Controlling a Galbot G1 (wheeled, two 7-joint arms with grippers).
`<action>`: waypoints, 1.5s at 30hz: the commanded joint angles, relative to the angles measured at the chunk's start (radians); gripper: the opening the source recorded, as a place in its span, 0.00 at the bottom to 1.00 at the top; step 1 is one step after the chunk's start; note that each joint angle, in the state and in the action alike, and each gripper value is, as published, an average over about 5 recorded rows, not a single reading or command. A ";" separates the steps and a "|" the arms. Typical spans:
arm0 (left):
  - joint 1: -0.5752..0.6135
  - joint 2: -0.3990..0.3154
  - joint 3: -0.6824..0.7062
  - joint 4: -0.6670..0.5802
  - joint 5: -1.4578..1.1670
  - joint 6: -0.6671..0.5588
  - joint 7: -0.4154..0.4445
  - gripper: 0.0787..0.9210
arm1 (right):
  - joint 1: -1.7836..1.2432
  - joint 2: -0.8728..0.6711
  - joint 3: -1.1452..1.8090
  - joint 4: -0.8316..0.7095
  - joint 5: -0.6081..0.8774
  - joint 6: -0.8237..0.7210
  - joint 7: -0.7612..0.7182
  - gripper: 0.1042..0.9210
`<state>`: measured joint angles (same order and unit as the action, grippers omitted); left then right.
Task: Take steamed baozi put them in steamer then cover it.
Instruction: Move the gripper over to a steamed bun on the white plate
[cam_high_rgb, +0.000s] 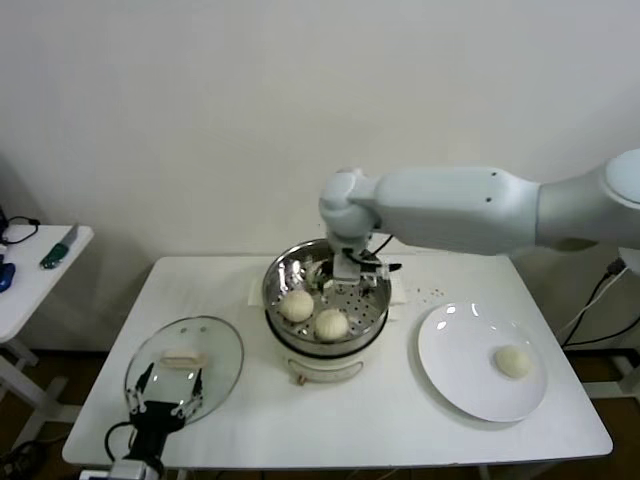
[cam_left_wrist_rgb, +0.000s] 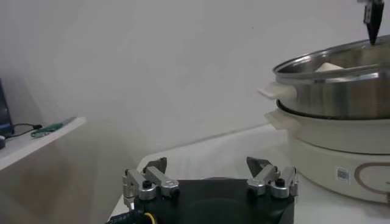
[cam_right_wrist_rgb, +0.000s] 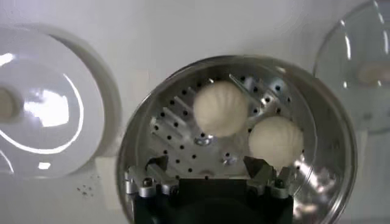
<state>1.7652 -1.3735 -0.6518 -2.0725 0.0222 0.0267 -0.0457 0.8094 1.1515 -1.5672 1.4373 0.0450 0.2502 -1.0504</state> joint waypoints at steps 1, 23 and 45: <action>0.012 0.003 0.004 -0.017 0.005 0.001 0.016 0.88 | 0.106 -0.341 -0.164 0.054 0.367 -0.452 0.112 0.88; 0.032 -0.017 0.010 -0.045 0.022 0.015 0.000 0.88 | -0.538 -0.728 0.209 -0.178 0.079 -0.455 0.029 0.88; 0.031 -0.035 0.018 -0.039 0.034 0.032 -0.012 0.88 | -0.683 -0.586 0.393 -0.360 0.055 -0.412 0.024 0.88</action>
<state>1.7951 -1.4076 -0.6335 -2.1127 0.0553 0.0544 -0.0556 0.2001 0.5364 -1.2395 1.1513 0.1212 -0.1670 -1.0235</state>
